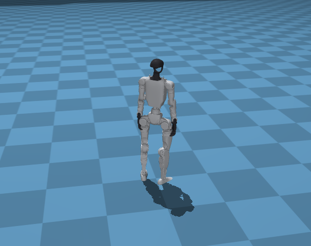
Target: In place motions
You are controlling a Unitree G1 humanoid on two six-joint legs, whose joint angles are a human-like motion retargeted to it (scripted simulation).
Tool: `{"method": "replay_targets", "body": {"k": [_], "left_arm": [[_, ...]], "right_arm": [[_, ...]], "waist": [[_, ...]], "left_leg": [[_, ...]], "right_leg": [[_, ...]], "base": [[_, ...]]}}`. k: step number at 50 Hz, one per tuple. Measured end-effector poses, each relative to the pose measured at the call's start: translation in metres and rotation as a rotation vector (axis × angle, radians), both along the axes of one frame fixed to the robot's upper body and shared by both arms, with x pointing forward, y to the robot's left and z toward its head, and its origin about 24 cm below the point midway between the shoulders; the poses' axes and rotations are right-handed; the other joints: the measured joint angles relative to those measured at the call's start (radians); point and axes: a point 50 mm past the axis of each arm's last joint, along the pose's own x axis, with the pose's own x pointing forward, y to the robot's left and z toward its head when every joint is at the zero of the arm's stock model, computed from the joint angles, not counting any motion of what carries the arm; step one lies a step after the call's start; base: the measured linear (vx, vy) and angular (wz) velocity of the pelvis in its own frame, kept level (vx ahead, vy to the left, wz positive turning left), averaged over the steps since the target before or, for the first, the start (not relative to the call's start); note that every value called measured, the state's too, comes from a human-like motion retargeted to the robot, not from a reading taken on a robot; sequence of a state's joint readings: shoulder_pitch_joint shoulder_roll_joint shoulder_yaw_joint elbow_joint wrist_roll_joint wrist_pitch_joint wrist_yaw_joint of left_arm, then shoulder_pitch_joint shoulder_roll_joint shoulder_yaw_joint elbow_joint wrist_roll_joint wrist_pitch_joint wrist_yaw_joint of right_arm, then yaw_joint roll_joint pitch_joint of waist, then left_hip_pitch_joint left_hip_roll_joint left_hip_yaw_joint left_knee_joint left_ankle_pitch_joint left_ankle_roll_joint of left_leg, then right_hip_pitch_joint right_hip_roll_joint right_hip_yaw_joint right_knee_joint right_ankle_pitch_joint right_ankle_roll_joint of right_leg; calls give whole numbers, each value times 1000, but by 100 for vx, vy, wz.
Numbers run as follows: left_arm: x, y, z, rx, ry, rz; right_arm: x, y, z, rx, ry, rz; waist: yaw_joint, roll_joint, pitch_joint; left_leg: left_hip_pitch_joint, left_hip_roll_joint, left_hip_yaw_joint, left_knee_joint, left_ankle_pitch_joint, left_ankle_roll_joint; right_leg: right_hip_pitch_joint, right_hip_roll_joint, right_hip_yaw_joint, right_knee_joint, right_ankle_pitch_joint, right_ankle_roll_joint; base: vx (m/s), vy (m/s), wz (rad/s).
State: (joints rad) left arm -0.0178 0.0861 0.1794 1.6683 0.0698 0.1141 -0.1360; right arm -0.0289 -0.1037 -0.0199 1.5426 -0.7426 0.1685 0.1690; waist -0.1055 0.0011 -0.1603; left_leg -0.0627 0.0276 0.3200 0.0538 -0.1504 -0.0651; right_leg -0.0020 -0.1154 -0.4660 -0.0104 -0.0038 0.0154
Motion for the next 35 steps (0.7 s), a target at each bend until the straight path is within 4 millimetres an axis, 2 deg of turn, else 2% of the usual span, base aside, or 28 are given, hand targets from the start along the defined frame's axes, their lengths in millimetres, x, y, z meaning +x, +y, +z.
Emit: {"method": "replay_targets", "body": {"k": [35], "left_arm": [[0,1,0,9,-3,0]], "right_arm": [[-1,2,0,6,1,7]], "waist": [[0,-4,0]], "left_leg": [[3,2,7,-1,0,0]], "right_leg": [[0,3,7,1,-1,0]], "base": [[0,0,0]]}}
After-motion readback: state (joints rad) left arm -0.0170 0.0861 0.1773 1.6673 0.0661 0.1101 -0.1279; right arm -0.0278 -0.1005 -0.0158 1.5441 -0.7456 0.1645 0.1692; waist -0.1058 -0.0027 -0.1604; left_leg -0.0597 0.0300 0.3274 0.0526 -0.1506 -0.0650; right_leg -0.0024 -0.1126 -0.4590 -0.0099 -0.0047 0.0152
